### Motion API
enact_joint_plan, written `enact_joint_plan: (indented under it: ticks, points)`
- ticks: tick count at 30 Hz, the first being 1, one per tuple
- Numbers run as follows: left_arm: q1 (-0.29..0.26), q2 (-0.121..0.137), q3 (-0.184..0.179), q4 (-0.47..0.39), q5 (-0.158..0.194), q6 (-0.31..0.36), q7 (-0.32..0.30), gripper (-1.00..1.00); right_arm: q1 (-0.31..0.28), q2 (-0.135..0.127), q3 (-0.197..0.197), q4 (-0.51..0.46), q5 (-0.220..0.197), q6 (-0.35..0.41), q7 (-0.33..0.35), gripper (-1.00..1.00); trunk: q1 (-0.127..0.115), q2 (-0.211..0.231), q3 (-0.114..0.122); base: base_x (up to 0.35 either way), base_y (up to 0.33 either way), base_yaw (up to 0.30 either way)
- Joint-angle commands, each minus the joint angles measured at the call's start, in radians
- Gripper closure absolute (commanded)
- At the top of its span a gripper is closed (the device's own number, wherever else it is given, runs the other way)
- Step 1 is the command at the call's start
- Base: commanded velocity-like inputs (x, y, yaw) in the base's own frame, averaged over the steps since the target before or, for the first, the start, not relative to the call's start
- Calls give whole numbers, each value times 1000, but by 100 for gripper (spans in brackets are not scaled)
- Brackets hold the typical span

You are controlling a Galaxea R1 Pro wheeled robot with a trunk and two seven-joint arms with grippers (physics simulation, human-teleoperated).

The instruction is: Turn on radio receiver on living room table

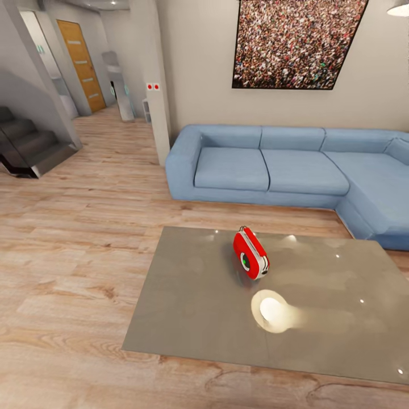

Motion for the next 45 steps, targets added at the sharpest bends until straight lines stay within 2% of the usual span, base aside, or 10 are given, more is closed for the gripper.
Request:
enact_joint_plan:
  ticks: [1,45]
  points:
    - [0,0,0,0,0,0,0,100,0,0,0,0,0,0,0,-100,0,0,2,0,0,0]
    - [0,11,-6,-3,-11,0,6,100,0,0,0,0,-3,2,0,-100,0,0,70,0,0,0]
